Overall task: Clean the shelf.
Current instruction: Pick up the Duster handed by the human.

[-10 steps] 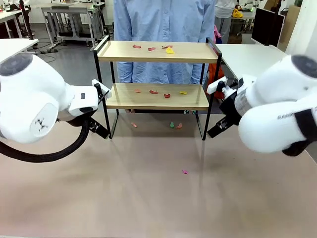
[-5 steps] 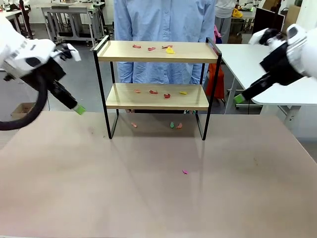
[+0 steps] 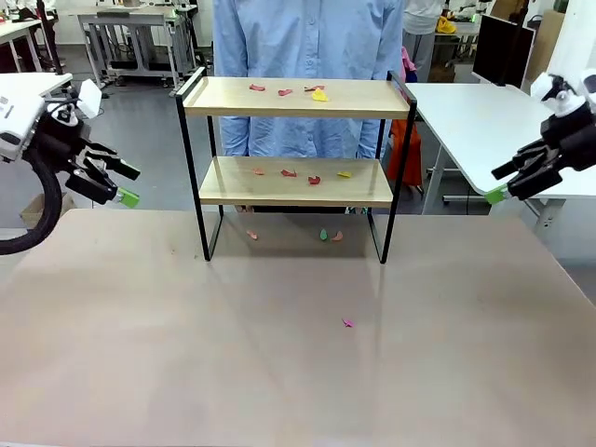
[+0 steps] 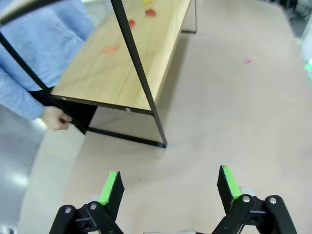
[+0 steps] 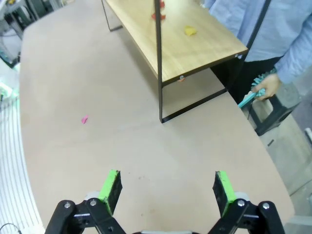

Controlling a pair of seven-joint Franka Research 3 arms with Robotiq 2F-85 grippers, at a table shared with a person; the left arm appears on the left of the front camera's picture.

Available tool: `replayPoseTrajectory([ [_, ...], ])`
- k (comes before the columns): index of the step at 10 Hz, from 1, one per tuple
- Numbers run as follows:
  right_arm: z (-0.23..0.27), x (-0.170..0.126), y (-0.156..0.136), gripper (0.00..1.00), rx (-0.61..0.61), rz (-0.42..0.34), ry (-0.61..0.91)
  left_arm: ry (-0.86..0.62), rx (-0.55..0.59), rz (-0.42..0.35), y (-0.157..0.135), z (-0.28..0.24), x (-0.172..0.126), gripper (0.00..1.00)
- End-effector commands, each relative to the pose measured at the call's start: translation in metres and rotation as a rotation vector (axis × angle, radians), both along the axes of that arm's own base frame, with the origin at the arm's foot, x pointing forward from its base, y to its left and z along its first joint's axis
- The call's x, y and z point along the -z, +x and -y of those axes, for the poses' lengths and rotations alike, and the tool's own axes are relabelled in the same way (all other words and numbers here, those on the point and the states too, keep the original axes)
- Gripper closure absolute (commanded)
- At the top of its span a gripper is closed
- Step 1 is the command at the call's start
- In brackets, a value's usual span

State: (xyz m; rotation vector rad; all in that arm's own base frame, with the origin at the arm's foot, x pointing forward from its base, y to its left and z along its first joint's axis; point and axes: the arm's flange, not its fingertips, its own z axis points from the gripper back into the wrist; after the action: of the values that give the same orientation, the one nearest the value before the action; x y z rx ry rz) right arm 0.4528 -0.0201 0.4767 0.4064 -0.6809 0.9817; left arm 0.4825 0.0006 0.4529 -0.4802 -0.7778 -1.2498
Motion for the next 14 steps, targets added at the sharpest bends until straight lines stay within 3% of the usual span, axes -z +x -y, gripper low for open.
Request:
replayPoseTrajectory([
  [1, -0.004, -0.014, -0.006, 0.00, -0.014, 0.012, -0.022, 0.040, -0.003, 0.021, -0.002, 0.002, -0.013, 0.00],
  [6, -0.007, -0.010, -0.006, 0.00, 0.001, -0.005, -0.044, 0.048, -0.005, 0.018, -0.001, 0.004, -0.009, 0.00],
  [7, 0.017, -0.022, 0.041, 0.00, 0.013, -0.094, 0.019, -0.043, -0.030, -0.020, 0.056, -0.012, -0.016, 0.00],
  [8, 0.046, -0.022, 0.084, 0.00, -0.022, -0.117, 0.073, -0.139, 0.009, -0.097, 0.115, -0.034, -0.006, 0.00],
  [10, 0.088, 0.002, 0.127, 0.00, -0.224, -0.094, 0.235, -0.274, 0.082, -0.108, 0.151, -0.062, 0.020, 0.00],
  [12, 0.121, 0.038, 0.154, 0.00, -0.333, 0.038, 0.304, -0.372, 0.088, 0.055, 0.157, -0.079, 0.058, 0.00],
  [14, 0.135, 0.067, 0.158, 0.00, -0.372, 0.153, 0.351, -0.482, 0.138, 0.169, 0.153, -0.091, 0.090, 0.00],
])
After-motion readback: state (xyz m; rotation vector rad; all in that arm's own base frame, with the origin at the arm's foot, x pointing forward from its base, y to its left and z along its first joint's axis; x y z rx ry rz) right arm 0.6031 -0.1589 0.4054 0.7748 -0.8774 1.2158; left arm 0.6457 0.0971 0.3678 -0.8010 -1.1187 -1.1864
